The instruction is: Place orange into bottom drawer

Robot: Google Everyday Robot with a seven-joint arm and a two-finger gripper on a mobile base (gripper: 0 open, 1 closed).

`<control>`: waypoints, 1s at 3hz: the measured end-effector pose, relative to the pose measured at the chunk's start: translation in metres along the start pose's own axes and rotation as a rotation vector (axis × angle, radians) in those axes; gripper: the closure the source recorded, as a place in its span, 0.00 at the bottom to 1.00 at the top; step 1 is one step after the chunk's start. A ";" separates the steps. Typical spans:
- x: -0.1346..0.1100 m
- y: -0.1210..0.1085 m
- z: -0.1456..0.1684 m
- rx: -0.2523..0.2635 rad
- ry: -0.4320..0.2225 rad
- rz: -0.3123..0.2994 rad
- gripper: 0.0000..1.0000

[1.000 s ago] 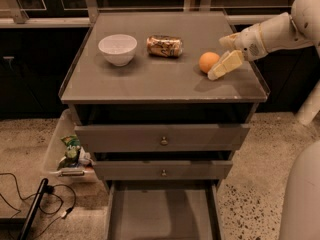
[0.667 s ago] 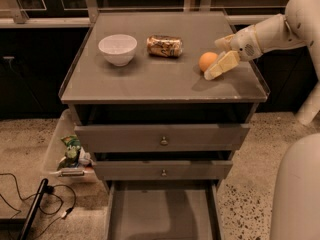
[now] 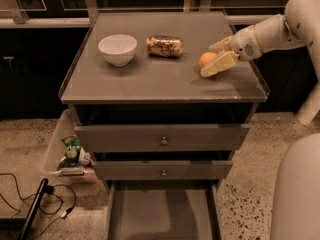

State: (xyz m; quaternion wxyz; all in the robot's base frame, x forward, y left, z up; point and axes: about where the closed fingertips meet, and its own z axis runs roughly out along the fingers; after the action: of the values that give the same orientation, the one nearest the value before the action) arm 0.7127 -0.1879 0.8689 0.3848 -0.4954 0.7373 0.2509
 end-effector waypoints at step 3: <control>0.000 0.000 0.000 0.000 0.000 0.000 0.94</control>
Offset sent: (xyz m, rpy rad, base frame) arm 0.0000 0.0000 0.0000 0.0000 0.0000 0.0000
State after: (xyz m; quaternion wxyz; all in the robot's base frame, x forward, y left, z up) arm 0.7127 -0.1879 0.8689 0.3848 -0.4954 0.7372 0.2510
